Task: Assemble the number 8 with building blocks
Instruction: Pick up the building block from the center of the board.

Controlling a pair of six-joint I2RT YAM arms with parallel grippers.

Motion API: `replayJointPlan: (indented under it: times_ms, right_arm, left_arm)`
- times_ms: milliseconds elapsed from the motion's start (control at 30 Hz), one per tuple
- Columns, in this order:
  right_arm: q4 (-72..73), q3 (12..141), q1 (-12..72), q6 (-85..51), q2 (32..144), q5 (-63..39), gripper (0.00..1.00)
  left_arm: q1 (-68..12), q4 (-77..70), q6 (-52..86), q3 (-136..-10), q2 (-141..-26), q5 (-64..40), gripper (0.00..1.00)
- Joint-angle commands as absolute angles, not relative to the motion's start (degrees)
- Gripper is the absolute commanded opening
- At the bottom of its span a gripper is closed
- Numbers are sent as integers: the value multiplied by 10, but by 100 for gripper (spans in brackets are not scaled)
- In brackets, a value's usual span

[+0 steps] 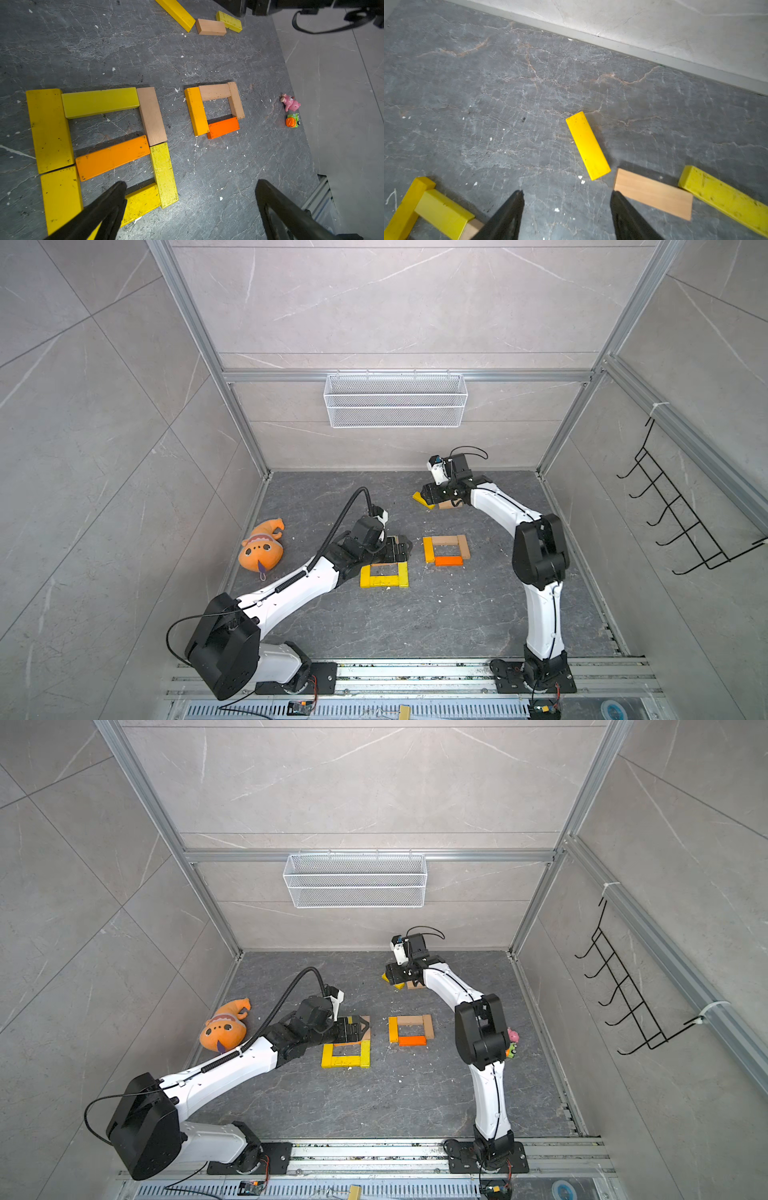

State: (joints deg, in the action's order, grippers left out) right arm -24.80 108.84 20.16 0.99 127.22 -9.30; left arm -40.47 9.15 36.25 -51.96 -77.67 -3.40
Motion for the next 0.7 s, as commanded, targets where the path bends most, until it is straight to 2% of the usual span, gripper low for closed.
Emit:
replayJointPlan:
  times_ms: [0, 233, 367, 433, 467, 667]
  right_arm:
    - [-346, 1191, 201, 38, 1352, -100, 67]
    - [-501, 1484, 201, 47, 1532, -93, 64]
    - [-637, 1795, 201, 40, 1685, -86, 63]
    - [-622, 1737, 200, 50, 1661, -87, 61]
    - [-649, 1788, 200, 53, 1689, -87, 61]
    - [-678, 1814, 199, 56, 1708, -80, 60]
  left_arm:
    - [-404, 78, 364, -523, -768, -20, 100]
    - [-404, 92, 362, -539, -792, -9, 99]
    - [-405, 95, 362, -544, -807, -9, 99]
    - [-404, 95, 362, -546, -812, -7, 99]
    - [-404, 95, 362, -547, -813, -8, 99]
    - [-404, 90, 360, -553, -829, -14, 99]
